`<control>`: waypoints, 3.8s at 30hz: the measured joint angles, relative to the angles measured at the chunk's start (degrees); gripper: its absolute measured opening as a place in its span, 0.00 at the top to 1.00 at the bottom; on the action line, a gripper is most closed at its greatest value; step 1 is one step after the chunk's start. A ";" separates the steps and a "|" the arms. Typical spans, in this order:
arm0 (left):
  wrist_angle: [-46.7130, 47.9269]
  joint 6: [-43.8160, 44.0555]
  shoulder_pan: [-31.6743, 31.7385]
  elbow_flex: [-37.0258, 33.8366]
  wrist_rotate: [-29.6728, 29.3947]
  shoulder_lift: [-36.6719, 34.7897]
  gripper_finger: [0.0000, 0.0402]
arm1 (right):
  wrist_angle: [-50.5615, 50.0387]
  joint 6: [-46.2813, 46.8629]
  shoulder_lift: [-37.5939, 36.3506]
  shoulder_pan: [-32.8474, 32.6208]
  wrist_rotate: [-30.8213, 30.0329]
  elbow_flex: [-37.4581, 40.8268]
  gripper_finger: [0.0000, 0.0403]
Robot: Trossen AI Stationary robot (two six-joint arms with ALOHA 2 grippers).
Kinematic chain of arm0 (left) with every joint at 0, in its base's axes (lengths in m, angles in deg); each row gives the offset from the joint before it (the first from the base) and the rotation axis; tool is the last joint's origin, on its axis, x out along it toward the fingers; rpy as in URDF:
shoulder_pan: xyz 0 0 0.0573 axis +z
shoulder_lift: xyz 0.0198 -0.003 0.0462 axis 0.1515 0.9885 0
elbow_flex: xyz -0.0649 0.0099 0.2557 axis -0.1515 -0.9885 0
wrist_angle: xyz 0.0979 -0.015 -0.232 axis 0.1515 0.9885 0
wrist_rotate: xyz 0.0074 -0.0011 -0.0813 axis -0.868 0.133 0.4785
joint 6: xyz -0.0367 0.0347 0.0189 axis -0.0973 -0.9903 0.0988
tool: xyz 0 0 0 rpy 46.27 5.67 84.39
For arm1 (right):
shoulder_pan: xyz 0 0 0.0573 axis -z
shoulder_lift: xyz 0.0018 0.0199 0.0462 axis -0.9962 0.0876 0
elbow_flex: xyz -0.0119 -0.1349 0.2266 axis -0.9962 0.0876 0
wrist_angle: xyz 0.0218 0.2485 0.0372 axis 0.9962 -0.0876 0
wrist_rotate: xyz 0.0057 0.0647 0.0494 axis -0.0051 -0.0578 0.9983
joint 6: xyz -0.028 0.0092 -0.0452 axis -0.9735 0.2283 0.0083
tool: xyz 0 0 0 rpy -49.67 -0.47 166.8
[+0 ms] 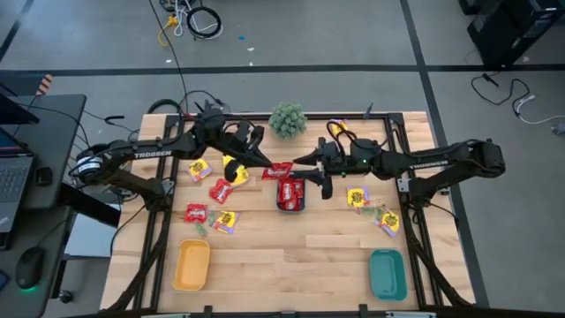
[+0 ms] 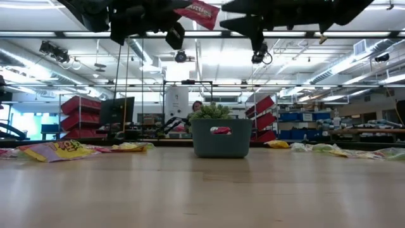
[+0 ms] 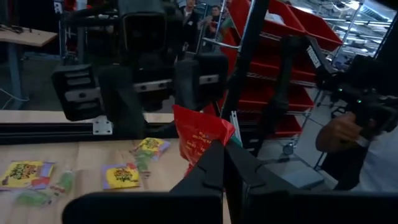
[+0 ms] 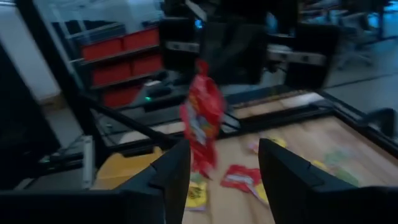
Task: Sort candy
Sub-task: Put the red candy pack into the blue bin
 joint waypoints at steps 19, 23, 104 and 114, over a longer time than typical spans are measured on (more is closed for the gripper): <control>-0.76 -0.02 -0.06 0.00 -1.51 0.00 0.99 | 0.16 -4.87 5.30 -0.02 3.46 -5.77 0.92; -0.50 -1.49 0.03 0.01 -1.62 0.00 0.95 | 0.14 -5.72 5.30 -0.09 3.46 -5.77 0.96; 23.47 -28.67 5.69 -1.36 -18.97 -8.15 0.65 | -14.71 9.32 14.26 -0.43 -5.93 1.41 0.96; 24.39 -30.16 5.67 -1.33 -19.10 -10.37 0.72 | -10.14 1.15 23.82 -0.77 -6.21 -1.90 1.00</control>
